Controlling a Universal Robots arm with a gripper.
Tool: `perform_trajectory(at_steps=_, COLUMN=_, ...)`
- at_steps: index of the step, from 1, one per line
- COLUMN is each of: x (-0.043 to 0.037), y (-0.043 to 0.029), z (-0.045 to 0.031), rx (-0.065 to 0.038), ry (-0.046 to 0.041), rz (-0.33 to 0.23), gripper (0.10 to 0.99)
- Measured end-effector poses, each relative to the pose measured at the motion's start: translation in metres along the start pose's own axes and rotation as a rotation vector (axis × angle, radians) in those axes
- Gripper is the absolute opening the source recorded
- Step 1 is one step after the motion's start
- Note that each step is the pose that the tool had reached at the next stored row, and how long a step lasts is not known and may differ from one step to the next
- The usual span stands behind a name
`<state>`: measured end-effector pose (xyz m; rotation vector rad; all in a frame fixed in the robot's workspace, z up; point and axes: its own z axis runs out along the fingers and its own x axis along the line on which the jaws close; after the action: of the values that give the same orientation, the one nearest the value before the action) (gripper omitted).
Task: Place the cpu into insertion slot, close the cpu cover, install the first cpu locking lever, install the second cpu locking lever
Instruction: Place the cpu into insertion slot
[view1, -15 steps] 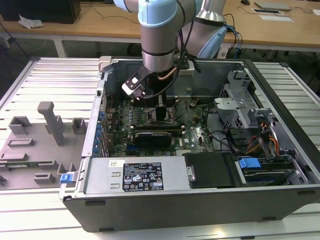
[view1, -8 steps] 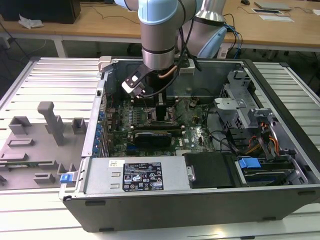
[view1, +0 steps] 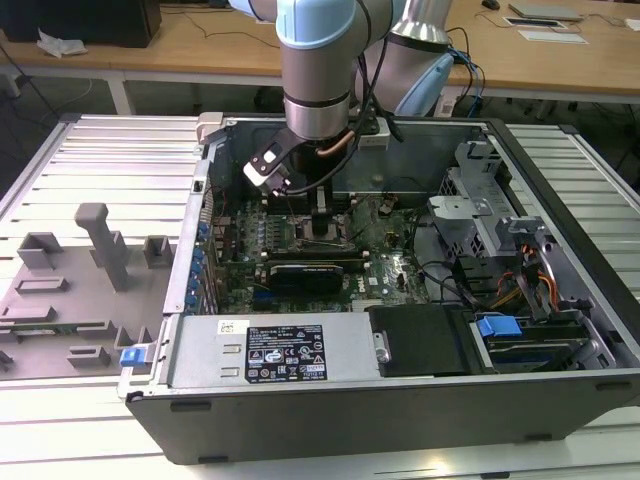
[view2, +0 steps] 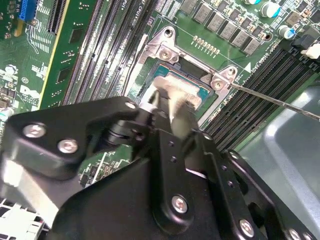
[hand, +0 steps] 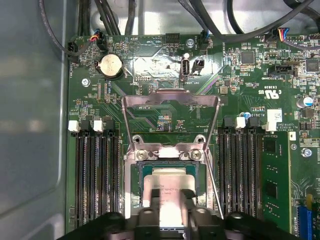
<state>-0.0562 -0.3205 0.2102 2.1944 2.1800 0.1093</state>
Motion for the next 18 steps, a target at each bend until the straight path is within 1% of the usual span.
perform_trajectory(at_steps=1, x=0.0000, y=0.0000, z=0.0000, rx=0.000, ry=0.0000, rz=0.000, gripper=0.282)
perform_trajectory(at_steps=2, x=0.0000, y=0.0000, z=-0.0001, rx=0.000, ry=0.0000, rz=0.000, gripper=0.224)
perform_trajectory(at_steps=3, x=0.0000, y=0.0000, z=-0.0001, rx=0.000, ry=0.0000, rz=0.000, gripper=0.106)
perform_trajectory(at_steps=10, x=-0.0001, y=0.0000, z=-0.0009, rx=0.000, ry=-0.0004, rz=0.000, gripper=0.106)
perform_trajectory(at_steps=13, x=0.0000, y=0.0004, z=-0.0047, rx=0.000, ry=-0.0001, rz=0.000, gripper=0.106)
perform_trajectory(at_steps=15, x=0.0001, y=0.0007, z=-0.0088, rx=0.000, ry=-0.0001, rz=0.000, gripper=0.106)
perform_trajectory(at_steps=16, x=0.0002, y=0.0010, z=-0.0126, rx=0.000, ry=0.0000, rz=0.000, gripper=0.106)
perform_trajectory(at_steps=18, x=0.0003, y=0.0013, z=-0.0156, rx=0.000, ry=0.0000, rz=0.000, gripper=0.106)
